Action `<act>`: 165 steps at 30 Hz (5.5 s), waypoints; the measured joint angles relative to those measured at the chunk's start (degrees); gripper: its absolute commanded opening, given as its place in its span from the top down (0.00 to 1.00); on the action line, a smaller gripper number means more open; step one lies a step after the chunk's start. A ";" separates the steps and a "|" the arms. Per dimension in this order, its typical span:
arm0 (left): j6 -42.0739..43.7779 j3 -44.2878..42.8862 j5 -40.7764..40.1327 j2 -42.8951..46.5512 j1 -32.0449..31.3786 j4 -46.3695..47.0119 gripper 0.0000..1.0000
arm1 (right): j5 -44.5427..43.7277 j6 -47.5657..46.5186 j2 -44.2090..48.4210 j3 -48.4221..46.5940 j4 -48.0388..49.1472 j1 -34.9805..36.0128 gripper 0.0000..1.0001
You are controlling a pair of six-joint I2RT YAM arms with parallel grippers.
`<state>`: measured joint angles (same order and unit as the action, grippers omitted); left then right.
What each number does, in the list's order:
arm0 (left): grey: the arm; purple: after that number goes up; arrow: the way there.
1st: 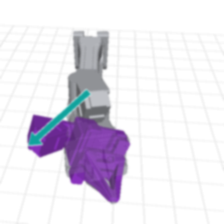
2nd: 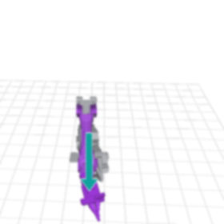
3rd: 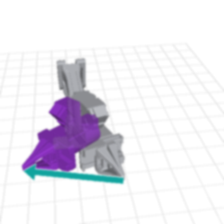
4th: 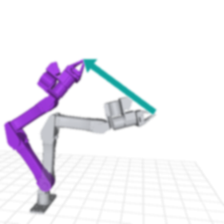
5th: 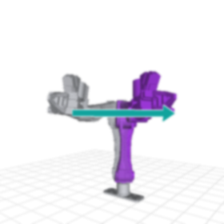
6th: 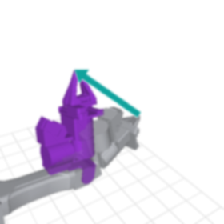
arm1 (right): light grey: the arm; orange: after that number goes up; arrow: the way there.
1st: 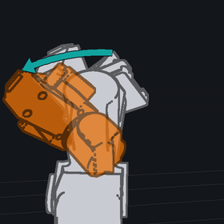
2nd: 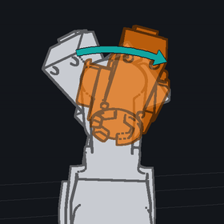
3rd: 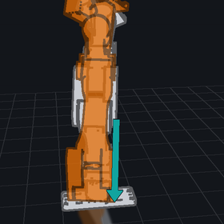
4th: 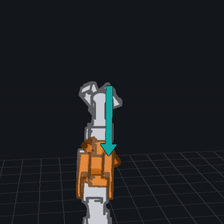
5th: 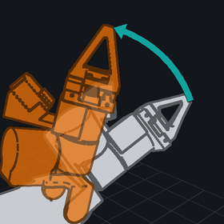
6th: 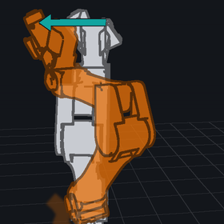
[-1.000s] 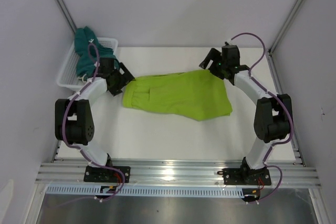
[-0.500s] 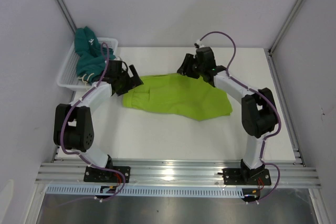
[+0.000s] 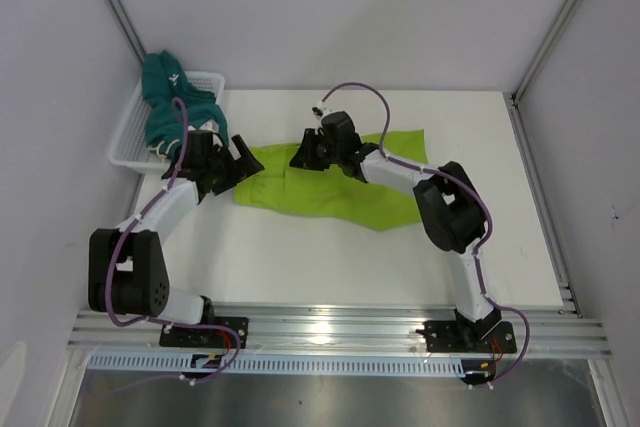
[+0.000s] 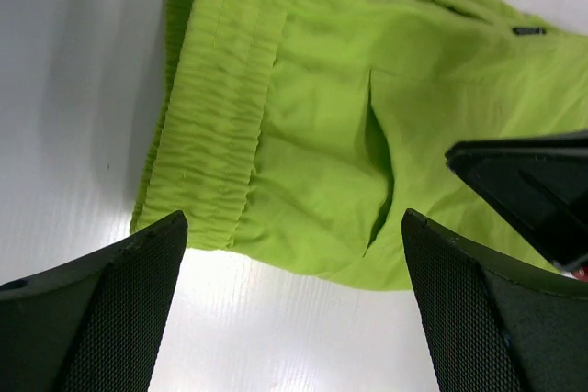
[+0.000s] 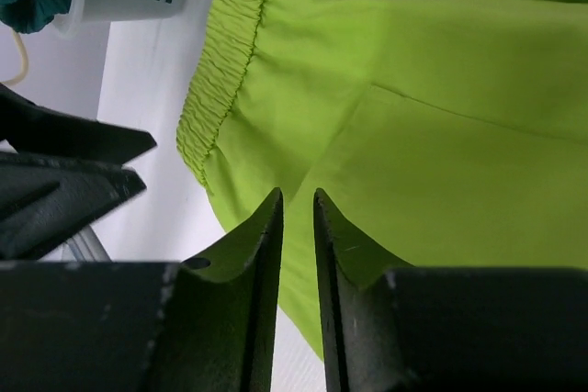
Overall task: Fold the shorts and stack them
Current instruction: Fold the shorts
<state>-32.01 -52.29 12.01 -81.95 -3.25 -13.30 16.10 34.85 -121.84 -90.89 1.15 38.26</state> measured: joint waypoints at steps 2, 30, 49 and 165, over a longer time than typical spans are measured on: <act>-0.02 1.53 0.79 0.44 0.02 0.11 0.01 | 1.57 1.22 -1.68 -0.02 2.14 0.13 0.79; -1.40 15.58 8.96 8.13 5.16 11.61 0.01 | 11.04 3.37 -0.26 20.57 13.22 -2.99 0.83; -1.46 23.93 18.60 2.21 4.59 27.30 0.01 | 10.27 -3.21 9.53 24.52 2.05 -3.30 0.80; 15.17 -33.97 -6.58 -8.83 -4.90 -38.47 1.00 | -16.22 1.40 11.39 21.84 -0.46 15.21 0.83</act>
<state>-16.84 -86.26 5.43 -90.78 -8.14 -51.77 -0.12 36.25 -110.45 -69.06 0.69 53.47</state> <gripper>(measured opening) 0.055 0.169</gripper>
